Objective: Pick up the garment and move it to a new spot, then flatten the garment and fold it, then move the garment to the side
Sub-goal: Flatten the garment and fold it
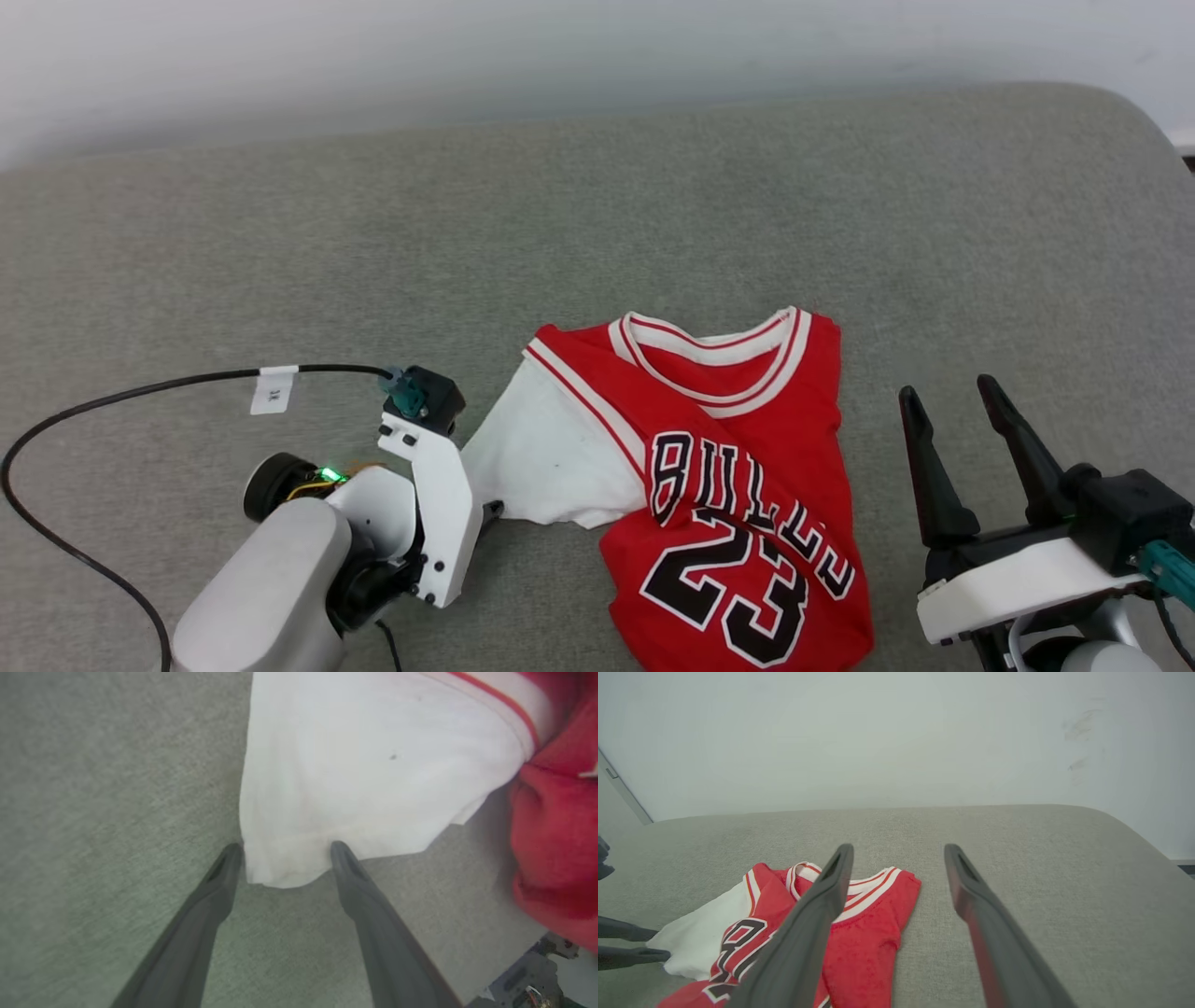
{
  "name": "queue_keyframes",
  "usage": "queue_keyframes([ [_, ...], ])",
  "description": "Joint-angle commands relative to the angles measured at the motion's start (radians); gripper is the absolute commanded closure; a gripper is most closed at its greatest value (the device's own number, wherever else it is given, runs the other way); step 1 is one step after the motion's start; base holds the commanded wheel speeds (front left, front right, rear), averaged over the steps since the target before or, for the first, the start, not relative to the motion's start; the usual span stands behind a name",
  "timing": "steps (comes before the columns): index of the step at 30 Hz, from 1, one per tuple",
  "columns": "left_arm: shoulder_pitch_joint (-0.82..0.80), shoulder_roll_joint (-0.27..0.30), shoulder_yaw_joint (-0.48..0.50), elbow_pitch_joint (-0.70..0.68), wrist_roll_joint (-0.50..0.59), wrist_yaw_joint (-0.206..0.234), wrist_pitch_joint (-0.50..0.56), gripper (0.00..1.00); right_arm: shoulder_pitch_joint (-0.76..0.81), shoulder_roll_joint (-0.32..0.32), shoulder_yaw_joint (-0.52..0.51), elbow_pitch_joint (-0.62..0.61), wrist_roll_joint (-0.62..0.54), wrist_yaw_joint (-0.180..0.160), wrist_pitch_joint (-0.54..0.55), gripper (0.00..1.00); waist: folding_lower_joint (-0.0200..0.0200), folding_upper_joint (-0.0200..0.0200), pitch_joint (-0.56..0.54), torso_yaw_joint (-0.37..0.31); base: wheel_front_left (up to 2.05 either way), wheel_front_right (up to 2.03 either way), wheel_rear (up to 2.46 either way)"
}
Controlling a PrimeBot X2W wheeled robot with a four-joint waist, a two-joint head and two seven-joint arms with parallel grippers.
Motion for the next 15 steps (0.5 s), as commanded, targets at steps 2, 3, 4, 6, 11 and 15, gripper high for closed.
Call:
queue_keyframes([
  [2,-0.008,0.012,-0.023,0.022,-0.025,-0.008,0.061,0.0,-0.019,0.002,0.005,0.009,0.007,-0.001,-0.011,0.0,0.0,-0.0001,0.028,-0.028,0.0,0.0,0.0],
  [3,-0.002,0.011,-0.028,0.032,-0.038,-0.008,0.083,0.0,-0.021,0.002,0.006,0.014,0.009,-0.001,-0.014,0.0,0.0,-0.0001,0.031,-0.032,0.0,0.0,0.0],
  [4,0.002,0.009,-0.037,0.042,-0.051,-0.009,0.111,0.0,-0.021,0.002,0.006,0.016,0.007,-0.001,-0.019,0.0,0.0,-0.0001,0.032,-0.034,0.0,0.0,0.0],
  [6,0.007,0.011,-0.051,0.054,-0.068,-0.011,0.149,0.27,-0.022,0.002,0.004,0.023,-0.004,-0.001,-0.021,0.0,0.0,-0.0001,0.033,-0.039,0.0,0.0,0.0],
  [11,0.0,0.006,-0.052,0.044,-0.089,-0.014,0.134,1.0,-0.022,0.002,-0.008,0.032,-0.009,-0.001,-0.022,0.0,0.0,-0.0001,0.017,-0.037,0.0,0.0,0.0],
  [15,-0.027,0.019,-0.023,0.014,-0.059,-0.001,0.047,1.0,-0.008,0.002,-0.034,0.032,-0.009,-0.001,-0.012,0.0,0.0,-0.0001,-0.006,-0.012,0.0,0.0,0.0],
])
